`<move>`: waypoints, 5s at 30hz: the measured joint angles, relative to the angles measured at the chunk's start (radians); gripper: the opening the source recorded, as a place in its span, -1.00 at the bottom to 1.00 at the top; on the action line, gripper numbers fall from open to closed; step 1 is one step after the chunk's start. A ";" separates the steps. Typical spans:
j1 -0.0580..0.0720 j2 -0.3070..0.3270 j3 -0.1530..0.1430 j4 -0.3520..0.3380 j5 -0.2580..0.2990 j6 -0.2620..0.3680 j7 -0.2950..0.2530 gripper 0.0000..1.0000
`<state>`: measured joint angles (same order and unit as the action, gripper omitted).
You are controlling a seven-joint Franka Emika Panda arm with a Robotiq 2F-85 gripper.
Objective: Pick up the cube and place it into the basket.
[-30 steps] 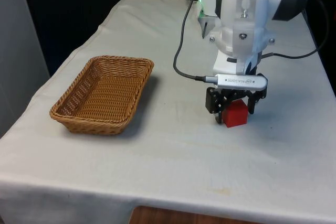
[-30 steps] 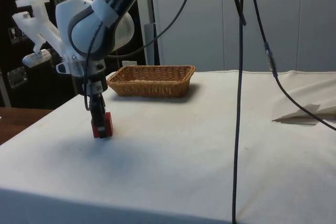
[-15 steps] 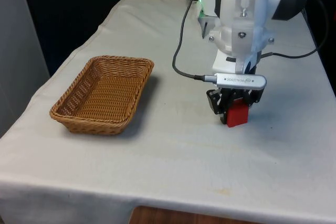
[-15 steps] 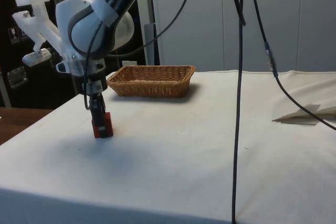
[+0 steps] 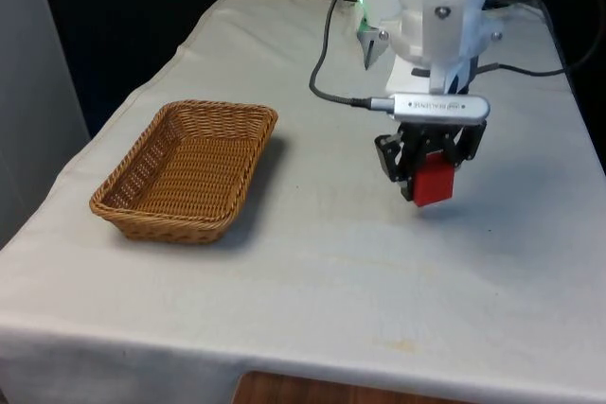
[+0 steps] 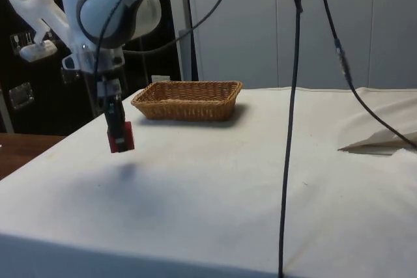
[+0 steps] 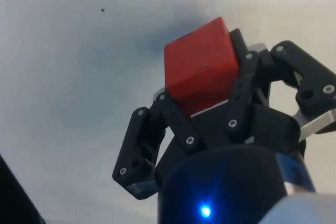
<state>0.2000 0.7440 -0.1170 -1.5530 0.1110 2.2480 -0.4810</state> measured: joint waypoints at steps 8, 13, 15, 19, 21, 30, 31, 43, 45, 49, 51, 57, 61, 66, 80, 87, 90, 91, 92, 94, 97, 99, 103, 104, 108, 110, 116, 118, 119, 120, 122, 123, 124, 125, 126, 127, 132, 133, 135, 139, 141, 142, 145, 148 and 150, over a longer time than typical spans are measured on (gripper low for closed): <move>0.000 -0.046 -0.001 0.000 -0.002 -0.044 -0.003 -0.96; 0.000 -0.081 -0.001 0.001 -0.002 -0.078 -0.004 -0.96; 0.000 -0.092 -0.001 0.001 -0.002 -0.088 -0.005 -0.96; 0.000 -0.104 -0.001 0.001 -0.003 -0.099 -0.005 -0.96; 0.000 -0.123 -0.001 0.001 -0.003 -0.119 -0.005 -0.96; 0.000 -0.180 -0.001 0.001 -0.004 -0.176 -0.006 -0.96; 0.001 -0.192 -0.001 0.001 -0.004 -0.189 -0.006 -0.96; 0.001 -0.250 -0.001 0.001 -0.004 -0.245 -0.006 -0.96; 0.000 -0.259 -0.002 0.001 -0.004 -0.253 -0.006 -0.96; 0.000 -0.281 -0.007 0.001 -0.004 -0.278 -0.007 -0.96; 0.000 -0.281 -0.007 0.001 -0.004 -0.278 -0.007 -0.96; -0.003 -0.314 -0.013 -0.004 -0.004 -0.312 -0.009 -0.96; -0.007 -0.330 -0.016 -0.010 -0.001 -0.323 -0.009 -0.96; -0.010 -0.339 -0.021 -0.011 0.002 -0.331 -0.001 -0.96; -0.012 -0.342 -0.025 -0.008 0.002 -0.331 0.069 -0.96; -0.013 -0.342 -0.032 -0.008 0.002 -0.331 0.097 -0.96; -0.015 -0.341 -0.039 -0.008 0.003 -0.331 0.110 -0.96; -0.016 -0.340 -0.041 -0.008 0.004 -0.331 0.112 -0.96; -0.016 -0.339 -0.043 -0.008 0.005 -0.331 0.114 -0.96; -0.018 -0.336 -0.049 -0.009 0.010 -0.330 0.114 -0.96; -0.020 -0.333 -0.060 -0.012 0.024 -0.329 0.107 -0.96; -0.022 -0.331 -0.067 -0.015 0.032 -0.328 0.102 -0.96; -0.026 -0.326 -0.081 -0.020 0.049 -0.324 0.089 -0.96; -0.027 -0.324 -0.086 -0.021 0.054 -0.324 0.085 -0.96; -0.031 -0.317 -0.101 -0.022 0.070 -0.324 0.072 -0.96; -0.033 -0.313 -0.108 -0.022 0.078 -0.324 0.065 -0.96; -0.038 -0.302 -0.131 -0.022 0.100 -0.324 0.051 -0.96; -0.040 -0.298 -0.138 -0.022 0.105 -0.324 0.048 -0.96; -0.040 -0.298 -0.138 -0.022 0.105 -0.324 0.048 -0.96; -0.040 -0.296 -0.144 -0.022 0.110 -0.324 0.048 -0.96; -0.041 -0.295 -0.146 -0.022 0.112 -0.324 0.048 -0.96; -0.041 -0.294 -0.149 -0.022 0.114 -0.324 0.048 -0.96; -0.041 -0.293 -0.153 -0.022 0.117 -0.324 0.048 -0.96; -0.042 -0.291 -0.159 -0.022 0.121 -0.324 0.048 -0.96; -0.042 -0.290 -0.162 -0.022 0.123 -0.324 0.049 -0.96; -0.042 -0.290 -0.162 -0.022 0.123 -0.324 0.049 -0.96; -0.042 -0.283 -0.177 -0.022 0.132 -0.323 0.055 -0.96; -0.043 -0.282 -0.180 -0.022 0.133 -0.323 0.056 -0.96; -0.043 -0.278 -0.189 -0.022 0.137 -0.322 0.061 -0.96; -0.043 -0.272 -0.198 -0.021 0.141 -0.321 0.064 -0.96; -0.043 -0.267 -0.207 -0.021 0.142 -0.320 0.068 -0.96; -0.043 -0.266 -0.209 -0.021 0.142 -0.319 0.069 -0.96; -0.043 -0.263 -0.216 -0.021 0.142 -0.318 0.077 -0.96; -0.043 -0.261 -0.220 -0.021 0.142 -0.315 0.083 -0.96; -0.043 -0.258 -0.223 -0.021 0.142 -0.307 0.096 -0.96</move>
<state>0.1570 0.4860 -0.3400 -1.5740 0.2530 1.9410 -0.3850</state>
